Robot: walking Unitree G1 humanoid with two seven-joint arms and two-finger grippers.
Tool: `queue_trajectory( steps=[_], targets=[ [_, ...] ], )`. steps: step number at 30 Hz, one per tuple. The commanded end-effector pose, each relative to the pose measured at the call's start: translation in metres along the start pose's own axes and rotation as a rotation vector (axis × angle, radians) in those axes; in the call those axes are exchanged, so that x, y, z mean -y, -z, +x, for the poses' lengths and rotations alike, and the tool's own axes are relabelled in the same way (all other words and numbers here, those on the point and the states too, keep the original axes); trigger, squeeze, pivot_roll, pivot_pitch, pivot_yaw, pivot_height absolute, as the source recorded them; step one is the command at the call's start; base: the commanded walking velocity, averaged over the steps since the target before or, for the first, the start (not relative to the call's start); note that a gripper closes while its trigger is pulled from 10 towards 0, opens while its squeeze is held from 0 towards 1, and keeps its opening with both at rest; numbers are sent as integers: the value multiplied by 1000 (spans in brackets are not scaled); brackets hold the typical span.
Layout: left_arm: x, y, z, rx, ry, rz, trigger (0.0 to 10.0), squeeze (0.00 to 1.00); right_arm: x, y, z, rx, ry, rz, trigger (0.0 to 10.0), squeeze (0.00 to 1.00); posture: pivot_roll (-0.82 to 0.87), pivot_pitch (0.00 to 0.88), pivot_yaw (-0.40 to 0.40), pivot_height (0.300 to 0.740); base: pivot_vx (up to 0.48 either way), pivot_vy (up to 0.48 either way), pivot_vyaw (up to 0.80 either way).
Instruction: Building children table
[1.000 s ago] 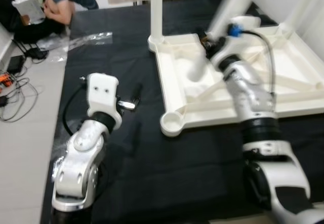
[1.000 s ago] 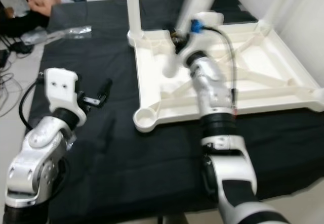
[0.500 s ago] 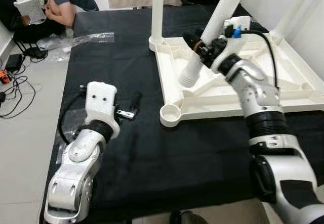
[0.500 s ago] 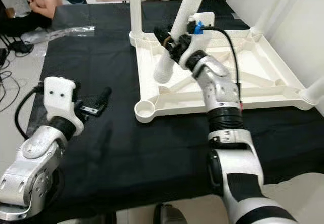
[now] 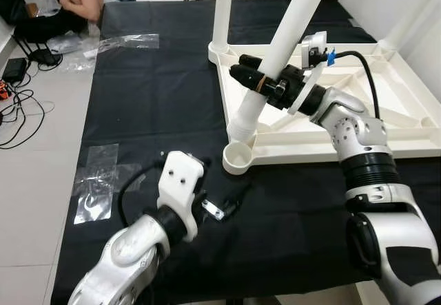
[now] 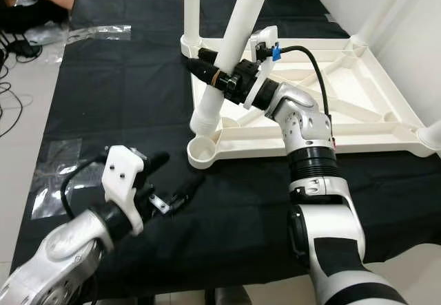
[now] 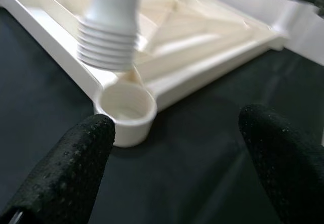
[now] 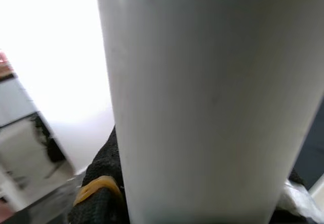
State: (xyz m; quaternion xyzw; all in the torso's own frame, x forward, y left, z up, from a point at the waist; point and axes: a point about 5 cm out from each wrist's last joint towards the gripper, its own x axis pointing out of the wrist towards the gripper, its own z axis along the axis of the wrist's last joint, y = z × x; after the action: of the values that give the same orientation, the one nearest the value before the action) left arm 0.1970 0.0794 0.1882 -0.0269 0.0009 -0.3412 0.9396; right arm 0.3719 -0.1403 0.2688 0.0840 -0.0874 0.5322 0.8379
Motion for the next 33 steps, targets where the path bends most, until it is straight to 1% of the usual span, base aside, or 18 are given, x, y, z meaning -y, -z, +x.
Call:
queue_trajectory(
  steps=[1, 3, 7, 11, 12, 15, 16, 17, 18, 21, 22, 24, 25, 27, 29, 30, 33],
  targets=[
    [6, 4, -6, -27, 35, -4, 10000, 0, -3, -4, -2, 18, -65, -3, 10000, 0, 87, 242, -89, 740, 0, 0, 0],
    [7, 5, -11, -37, 43, -6, 10000, 0, -5, -5, -7, 26, -125, -2, 10000, 0, 87, 242, -89, 740, 0, 0, 0],
    [3, 1, -16, -28, -1, -3, 10000, 0, -4, -3, -14, -7, -105, -50, 10000, 0, 100, 241, -90, 740, 0, 0, 0],
    [2, 0, -17, -26, -14, -2, 10000, 0, -4, -3, -16, -13, -104, -58, 10000, 0, 100, 241, -90, 740, 0, 0, 0],
    [-1, 1, -18, -26, -31, 0, 10000, 0, -6, -3, -24, -14, -93, -81, 10000, 0, 101, 237, -82, 740, 0, 0, 0],
    [-2, 1, -18, -28, -32, 5, 10000, 0, -10, -2, -27, -25, -97, -121, 10000, 0, 100, 236, -78, 740, 0, 0, 0],
    [-2, 1, -17, -29, -32, 7, 10000, 0, -13, -4, -25, -21, -96, -146, 10000, 0, 100, 234, -71, 740, 0, 0, 0],
    [-2, 1, -17, -29, -32, 7, 10000, 0, -13, -4, -25, -21, -96, -146, 10000, 0, 100, 234, -71, 740, 0, 0, 0],
    [-3, 2, -17, -30, -30, 12, 10000, 0, -18, -7, -21, -13, -113, -178, 10000, 0, 100, 228, -66, 740, 0, 0, 0],
    [-4, 2, -17, -32, -31, 13, 10000, 0, -21, -8, -19, -11, -129, -189, 10000, 0, 100, 228, -66, 740, 0, 0, 0],
    [-5, 2, -17, -36, -30, 19, 10000, 0, -27, -7, -13, -24, -149, -228, 10000, 0, 103, 218, -63, 740, 0, 0, 0],
    [-5, 2, -18, -37, -31, 20, 10000, 0, -29, -6, -11, -31, -149, -241, 10000, 0, 103, 218, -63, 740, 0, 0, 0],
    [-5, 3, -19, -41, -32, 18, 10000, 0, -31, -3, -9, -44, -151, -244, 10000, 0, 105, 215, -66, 740, 0, 0, 0],
    [-5, 3, -19, -41, -32, 18, 10000, 0, -31, -3, -9, -44, -151, -244, 10000, 0, 105, 215, -66, 740, 0, 0, 0],
    [-6, 5, -22, -53, -38, 23, 10000, 0, -36, 9, -7, -82, -173, -228, 10000, 0, 108, 209, -68, 740, 0, 0, 0],
    [-6, 5, -22, -53, -38, 23, 10000, 0, -36, 9, -7, -82, -173, -228, 10000, 0, 108, 209, -68, 740, 0, 0, 0],
    [-6, 6, -25, -59, -48, 26, 10000, 0, -45, 24, -9, -129, -210, -196, 10000, 0, 108, 210, -71, 740, 0, 0, 0]
  ],
)
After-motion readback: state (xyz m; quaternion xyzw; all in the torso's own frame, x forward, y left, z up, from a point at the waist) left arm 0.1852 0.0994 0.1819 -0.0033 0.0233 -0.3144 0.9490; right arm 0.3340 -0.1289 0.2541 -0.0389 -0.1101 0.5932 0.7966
